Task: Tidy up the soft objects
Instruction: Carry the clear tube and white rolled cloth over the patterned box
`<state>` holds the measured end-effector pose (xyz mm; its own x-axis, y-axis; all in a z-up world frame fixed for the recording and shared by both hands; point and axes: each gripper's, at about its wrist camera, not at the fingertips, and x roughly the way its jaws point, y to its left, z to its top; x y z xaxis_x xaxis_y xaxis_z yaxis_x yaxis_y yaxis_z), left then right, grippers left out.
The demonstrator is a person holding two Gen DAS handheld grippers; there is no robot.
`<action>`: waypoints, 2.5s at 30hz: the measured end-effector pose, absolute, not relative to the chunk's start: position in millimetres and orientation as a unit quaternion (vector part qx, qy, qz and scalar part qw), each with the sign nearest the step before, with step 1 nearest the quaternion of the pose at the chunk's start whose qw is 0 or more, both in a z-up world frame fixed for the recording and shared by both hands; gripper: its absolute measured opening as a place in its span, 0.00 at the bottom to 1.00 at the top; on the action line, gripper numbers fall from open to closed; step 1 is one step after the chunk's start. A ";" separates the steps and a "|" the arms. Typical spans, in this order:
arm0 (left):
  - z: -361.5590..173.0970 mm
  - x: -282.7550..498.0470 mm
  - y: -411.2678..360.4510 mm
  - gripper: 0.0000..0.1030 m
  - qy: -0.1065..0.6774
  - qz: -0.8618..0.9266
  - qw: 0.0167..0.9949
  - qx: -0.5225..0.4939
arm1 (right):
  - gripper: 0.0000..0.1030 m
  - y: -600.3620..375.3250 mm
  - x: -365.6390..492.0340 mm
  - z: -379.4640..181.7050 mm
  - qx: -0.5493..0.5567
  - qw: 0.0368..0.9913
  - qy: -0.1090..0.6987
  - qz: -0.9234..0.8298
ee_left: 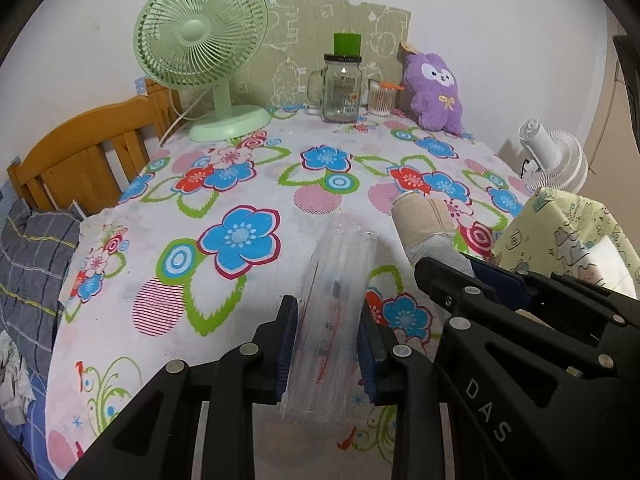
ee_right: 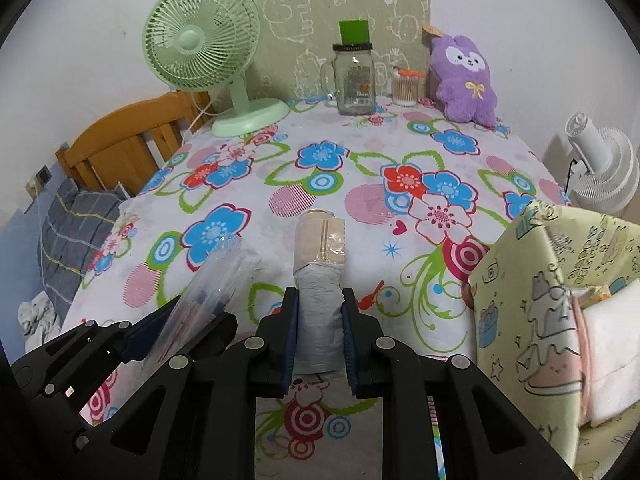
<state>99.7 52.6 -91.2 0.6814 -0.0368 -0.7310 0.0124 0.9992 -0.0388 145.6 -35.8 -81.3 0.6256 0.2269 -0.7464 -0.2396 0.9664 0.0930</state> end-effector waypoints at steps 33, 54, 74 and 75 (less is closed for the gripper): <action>-1.7 44.5 -0.7 0.27 0.319 -0.034 0.947 -0.003 | 0.22 -90.3 82.7 18.2 -0.014 0.935 0.327 0.136; 4.3 48.8 -72.5 0.27 0.309 -0.070 0.949 0.016 | 0.22 -164.0 76.6 26.1 0.001 0.945 0.312 0.095; -12.9 69.7 -135.3 0.27 0.326 -0.125 0.937 0.033 | 0.22 -227.4 92.0 9.4 0.024 0.944 0.326 0.050; -14.4 70.7 -138.4 0.27 0.327 -0.128 0.936 0.034 | 0.22 -230.5 93.3 7.9 0.025 0.943 0.328 0.047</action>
